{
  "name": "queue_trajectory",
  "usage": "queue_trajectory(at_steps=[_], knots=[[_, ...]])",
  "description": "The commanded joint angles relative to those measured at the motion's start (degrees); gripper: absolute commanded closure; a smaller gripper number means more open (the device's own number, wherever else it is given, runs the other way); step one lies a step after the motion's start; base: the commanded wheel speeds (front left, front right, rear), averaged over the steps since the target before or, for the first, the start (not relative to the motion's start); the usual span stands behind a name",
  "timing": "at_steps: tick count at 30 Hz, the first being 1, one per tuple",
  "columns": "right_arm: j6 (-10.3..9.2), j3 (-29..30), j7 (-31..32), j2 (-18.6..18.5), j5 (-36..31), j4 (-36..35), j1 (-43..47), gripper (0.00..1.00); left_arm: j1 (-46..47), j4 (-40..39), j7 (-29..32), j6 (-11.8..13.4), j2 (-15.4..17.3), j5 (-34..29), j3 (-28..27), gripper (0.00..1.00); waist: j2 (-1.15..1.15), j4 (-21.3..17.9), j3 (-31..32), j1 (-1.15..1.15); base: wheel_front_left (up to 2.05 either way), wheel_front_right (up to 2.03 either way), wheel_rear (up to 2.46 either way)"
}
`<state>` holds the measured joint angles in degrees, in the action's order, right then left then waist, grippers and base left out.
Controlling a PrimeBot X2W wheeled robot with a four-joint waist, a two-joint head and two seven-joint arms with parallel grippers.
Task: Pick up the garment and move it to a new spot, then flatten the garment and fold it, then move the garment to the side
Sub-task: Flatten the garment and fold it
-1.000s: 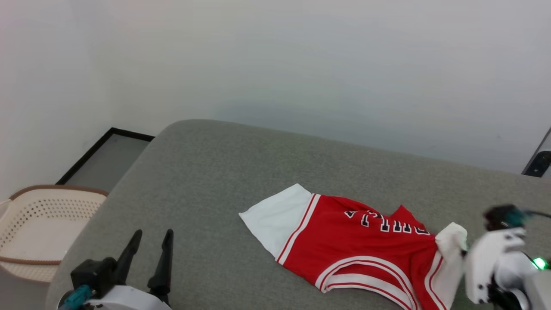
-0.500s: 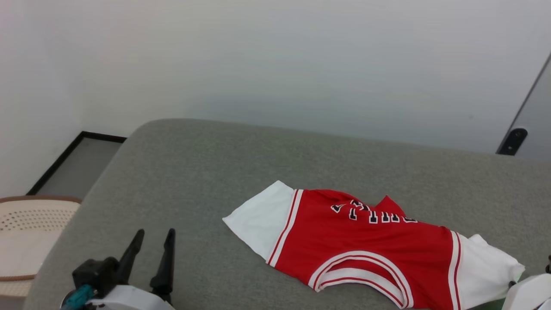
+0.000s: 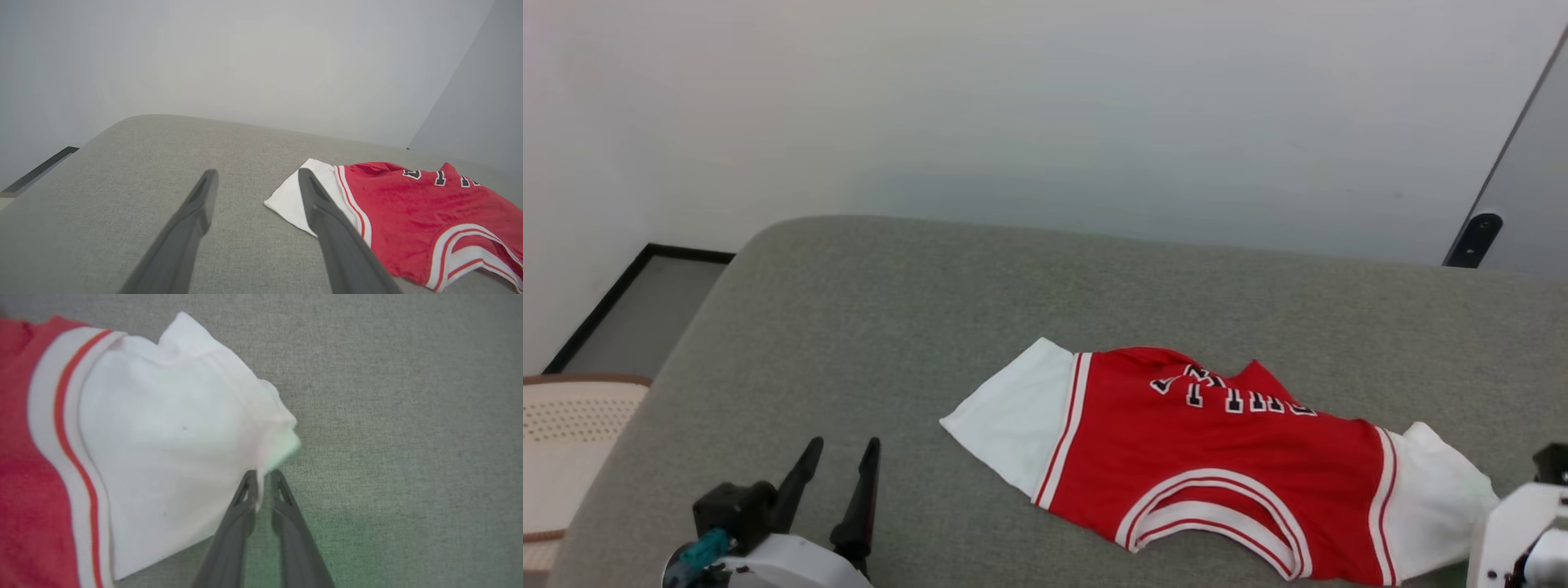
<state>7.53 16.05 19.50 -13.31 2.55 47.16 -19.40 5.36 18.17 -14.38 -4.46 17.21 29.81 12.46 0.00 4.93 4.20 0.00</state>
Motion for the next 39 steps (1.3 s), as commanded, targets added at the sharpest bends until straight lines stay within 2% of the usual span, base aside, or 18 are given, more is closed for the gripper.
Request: queue_trajectory(at_steps=[1, 6, 13, 18, 23, 29, 33, 39], knots=[[-0.09, -0.6, 0.1, -0.6, 0.3, 0.4, -1.2, 0.0, 0.3, 0.3, -0.1, 0.3, -0.1, 0.2, 0.0, 0.0, 0.0, -0.4, 0.3, 0.0, 0.0, 0.0, 0.0], [-0.09, -5.0, 0.5, -1.9, 1.9, 1.8, -2.4, 0.0, -0.5, 0.5, -0.3, -0.3, 0.1, -0.2, 0.5, 0.0, 0.0, -1.6, 1.5, 0.0, 0.0, 0.0, 0.0], [-0.09, -10.9, -1.2, -4.7, 6.9, -1.7, -0.4, 0.0, -2.5, -0.6, -0.8, 0.6, -0.1, -1.4, -1.3, 0.0, 0.0, -2.8, 3.7, 0.0, 0.0, 0.0, 0.0], [-0.09, -12.7, -3.9, -6.5, 9.6, -7.6, 2.3, 0.0, -4.6, -3.3, -0.7, 1.4, -0.6, -2.4, -3.7, 0.0, 0.0, -3.1, 4.6, 0.0, 0.0, 0.0, 0.0], [-0.09, -13.7, -10.2, -7.2, 10.3, -16.1, 7.3, 0.0, -6.8, -5.8, -0.8, 1.3, -1.6, -3.7, -5.5, 0.0, 0.0, -3.2, 4.8, 0.0, 0.0, 0.0, 0.0], [-0.09, -14.0, -22.0, -4.4, 6.6, -25.9, 14.5, 0.0, -8.6, -8.4, -0.8, 0.7, -3.5, -5.3, -7.6, 0.0, 0.0, -4.2, 4.4, 0.0, 0.0, 0.0, 0.0], [-0.09, -14.3, -29.5, -1.8, 3.8, -29.5, 18.5, 0.0, -9.6, -9.5, -0.8, 0.1, -4.7, -6.4, -9.0, 0.0, 0.0, -5.6, 3.9, 0.0, 0.0, 0.0, 0.0], [-0.09, -12.8, -34.2, 3.2, 0.3, -34.3, 21.3, 0.0, -10.6, -10.3, -0.8, -0.8, -6.6, -7.6, -10.9, 0.0, 0.0, -7.9, 3.0, 0.0, 0.0, 0.0, 0.0]])
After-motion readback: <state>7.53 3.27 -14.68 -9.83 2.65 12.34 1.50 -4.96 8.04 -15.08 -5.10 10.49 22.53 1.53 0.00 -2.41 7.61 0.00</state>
